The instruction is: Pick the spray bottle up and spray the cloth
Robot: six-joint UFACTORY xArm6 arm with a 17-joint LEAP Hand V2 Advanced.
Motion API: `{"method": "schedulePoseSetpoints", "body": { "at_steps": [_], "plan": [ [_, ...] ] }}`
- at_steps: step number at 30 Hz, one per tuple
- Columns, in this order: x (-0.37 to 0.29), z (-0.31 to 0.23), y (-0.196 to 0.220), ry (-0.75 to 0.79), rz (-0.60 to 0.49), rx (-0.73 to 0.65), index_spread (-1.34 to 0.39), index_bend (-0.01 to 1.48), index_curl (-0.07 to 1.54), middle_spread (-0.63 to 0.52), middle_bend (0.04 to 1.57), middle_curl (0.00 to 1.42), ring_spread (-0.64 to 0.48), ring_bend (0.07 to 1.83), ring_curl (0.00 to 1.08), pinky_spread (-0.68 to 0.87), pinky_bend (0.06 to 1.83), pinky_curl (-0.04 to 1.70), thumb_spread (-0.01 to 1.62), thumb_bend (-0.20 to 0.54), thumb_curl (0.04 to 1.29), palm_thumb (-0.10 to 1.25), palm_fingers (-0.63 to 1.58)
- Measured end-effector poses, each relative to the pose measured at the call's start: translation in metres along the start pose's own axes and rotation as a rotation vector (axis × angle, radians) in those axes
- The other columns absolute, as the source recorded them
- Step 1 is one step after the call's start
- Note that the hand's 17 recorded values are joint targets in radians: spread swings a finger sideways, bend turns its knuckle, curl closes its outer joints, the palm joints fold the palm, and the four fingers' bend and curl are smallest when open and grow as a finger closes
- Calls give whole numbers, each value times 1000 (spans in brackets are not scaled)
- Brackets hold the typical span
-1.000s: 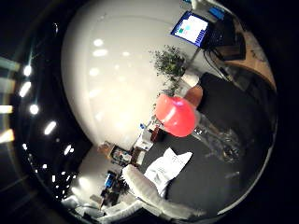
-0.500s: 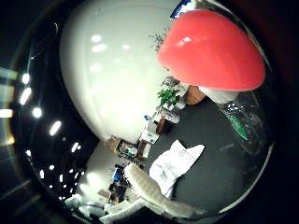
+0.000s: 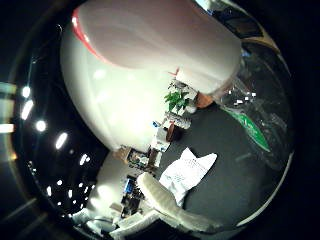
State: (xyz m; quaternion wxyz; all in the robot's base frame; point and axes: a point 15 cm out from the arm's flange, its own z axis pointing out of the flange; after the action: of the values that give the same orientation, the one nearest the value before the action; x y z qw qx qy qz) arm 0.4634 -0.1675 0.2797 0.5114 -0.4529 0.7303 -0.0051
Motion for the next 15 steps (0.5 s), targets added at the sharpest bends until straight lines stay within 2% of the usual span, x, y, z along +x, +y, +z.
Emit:
{"method": "schedulePoseSetpoints", "body": {
  "at_steps": [6,10,12,13,15],
  "plan": [
    [-11,12,8,-17,-19,-28,-27,165,291,265,193,273,350,333,258,570,884,231,1031,-27,363,370,39],
    [-12,13,10,-21,-13,-27,-98,158,282,212,203,292,291,447,279,528,927,230,1052,-9,389,459,245],
    [-15,13,7,-35,3,-7,-185,144,269,92,266,320,135,605,315,313,953,221,1066,-6,415,536,428],
    [-17,13,3,-47,18,12,-260,103,229,-40,300,335,-38,743,345,29,1115,249,1070,0,433,587,665],
    [-21,15,-1,-68,28,44,-365,120,214,-235,463,416,-259,938,439,-304,1231,312,1058,-5,462,662,831]
  ]
}}
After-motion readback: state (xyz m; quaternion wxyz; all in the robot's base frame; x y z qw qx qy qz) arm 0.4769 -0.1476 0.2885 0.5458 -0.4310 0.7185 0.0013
